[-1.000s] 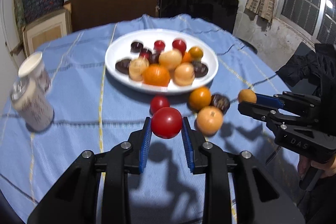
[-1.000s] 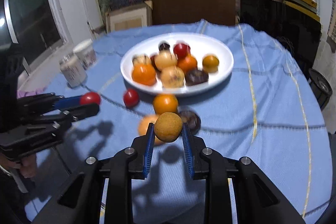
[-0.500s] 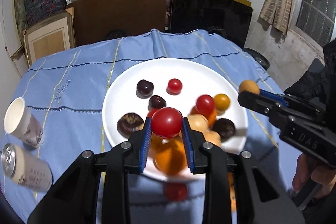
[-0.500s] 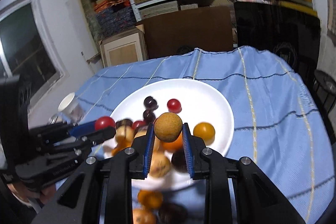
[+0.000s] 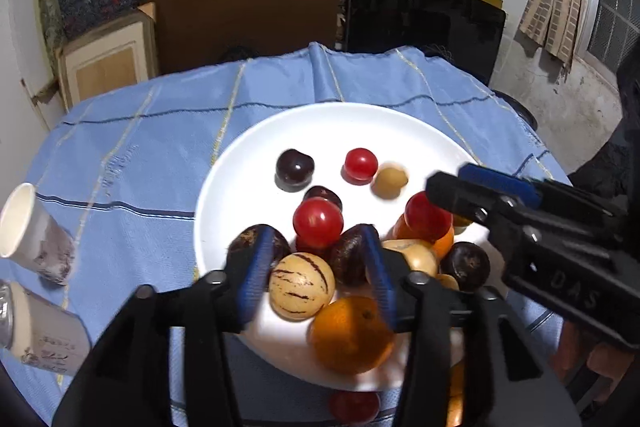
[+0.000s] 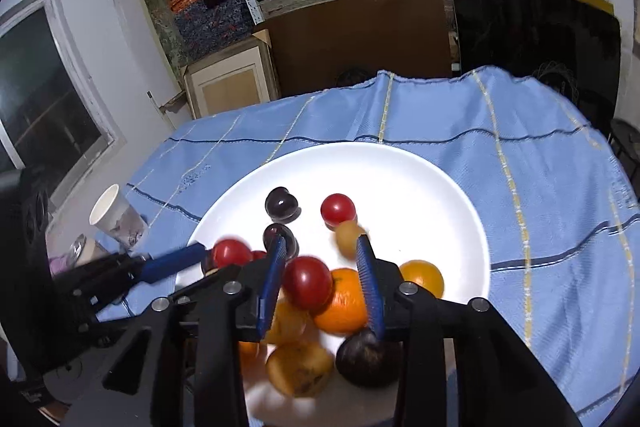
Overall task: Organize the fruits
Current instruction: 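Carry both fruits over the white plate and open both tools to release, then grasp the last red tomato with the left tool while the right tool grasps a large orange-tan fruit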
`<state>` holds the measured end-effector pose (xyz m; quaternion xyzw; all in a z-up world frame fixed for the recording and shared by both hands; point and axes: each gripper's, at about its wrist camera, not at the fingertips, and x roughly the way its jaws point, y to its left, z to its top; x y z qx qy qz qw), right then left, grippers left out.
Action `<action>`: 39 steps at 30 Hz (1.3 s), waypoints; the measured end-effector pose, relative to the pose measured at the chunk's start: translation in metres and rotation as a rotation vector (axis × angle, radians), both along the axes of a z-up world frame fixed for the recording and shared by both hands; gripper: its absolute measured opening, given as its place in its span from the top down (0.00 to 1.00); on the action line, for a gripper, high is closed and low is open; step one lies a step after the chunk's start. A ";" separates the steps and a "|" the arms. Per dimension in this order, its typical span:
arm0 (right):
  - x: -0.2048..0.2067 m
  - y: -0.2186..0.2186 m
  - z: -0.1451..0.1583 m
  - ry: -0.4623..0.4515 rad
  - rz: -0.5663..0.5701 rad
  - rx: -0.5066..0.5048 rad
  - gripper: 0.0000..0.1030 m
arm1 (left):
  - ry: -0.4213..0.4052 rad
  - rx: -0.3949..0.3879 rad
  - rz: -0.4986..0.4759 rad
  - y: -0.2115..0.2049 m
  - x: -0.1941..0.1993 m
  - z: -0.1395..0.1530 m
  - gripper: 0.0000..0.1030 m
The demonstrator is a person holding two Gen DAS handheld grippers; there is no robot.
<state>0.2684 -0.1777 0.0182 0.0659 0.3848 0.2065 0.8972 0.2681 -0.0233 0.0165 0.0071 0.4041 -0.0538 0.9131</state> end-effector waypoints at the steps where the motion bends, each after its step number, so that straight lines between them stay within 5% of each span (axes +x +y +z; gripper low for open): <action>1: -0.003 -0.002 0.002 -0.002 0.000 0.003 0.64 | -0.011 -0.007 0.006 0.001 -0.005 0.004 0.46; 10: -0.072 -0.036 0.008 -0.002 -0.011 0.046 0.53 | -0.051 -0.056 0.016 0.012 -0.075 0.018 0.36; 13: -0.100 -0.047 0.002 0.019 -0.029 0.062 0.34 | -0.044 -0.062 0.019 0.013 -0.101 0.013 0.33; 21: -0.153 -0.048 -0.025 0.059 -0.030 0.074 0.32 | -0.002 -0.056 0.008 0.008 -0.150 -0.013 0.28; 31: -0.166 -0.054 -0.036 0.055 -0.019 0.108 0.29 | 0.057 -0.049 0.017 0.003 -0.138 -0.038 0.29; 37: -0.164 -0.054 -0.042 0.068 -0.015 0.093 0.29 | 0.091 -0.041 0.010 -0.004 -0.108 -0.051 0.47; 39: -0.165 -0.053 -0.041 0.061 -0.013 0.087 0.29 | 0.098 -0.037 0.012 -0.006 -0.100 -0.053 0.62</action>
